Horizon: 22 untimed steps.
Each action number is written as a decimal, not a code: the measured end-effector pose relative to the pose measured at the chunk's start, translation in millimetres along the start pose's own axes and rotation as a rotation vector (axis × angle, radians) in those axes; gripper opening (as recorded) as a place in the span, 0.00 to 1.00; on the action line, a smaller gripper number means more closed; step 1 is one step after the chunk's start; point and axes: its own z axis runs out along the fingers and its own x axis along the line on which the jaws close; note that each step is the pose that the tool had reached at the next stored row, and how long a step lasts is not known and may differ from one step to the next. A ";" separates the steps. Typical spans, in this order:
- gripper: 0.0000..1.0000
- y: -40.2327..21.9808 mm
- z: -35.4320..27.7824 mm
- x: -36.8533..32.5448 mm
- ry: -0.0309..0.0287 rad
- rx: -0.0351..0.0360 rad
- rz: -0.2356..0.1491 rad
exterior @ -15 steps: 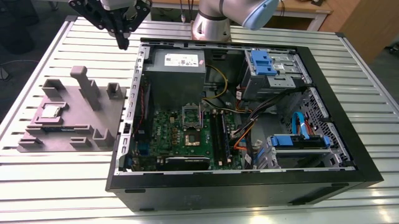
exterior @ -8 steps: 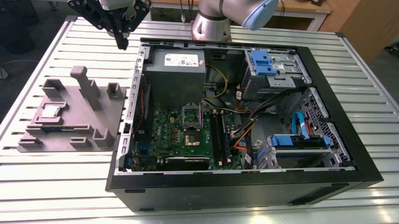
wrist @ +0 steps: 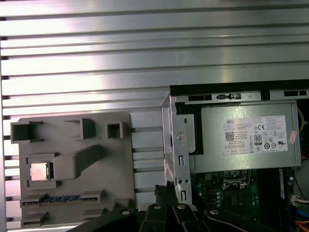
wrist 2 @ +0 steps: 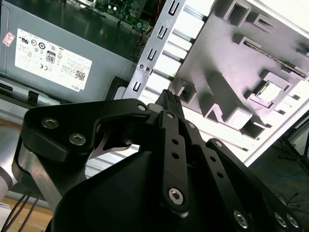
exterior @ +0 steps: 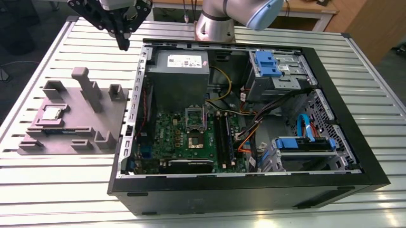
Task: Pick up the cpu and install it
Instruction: 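Reach for the cpu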
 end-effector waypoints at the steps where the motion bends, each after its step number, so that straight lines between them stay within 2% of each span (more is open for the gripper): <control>1: 0.10 0.0 0.0 0.3 0.0000 0.0000 0.000; 22: 0.10 -0.4 -0.1 5.4 0.0000 0.0000 0.000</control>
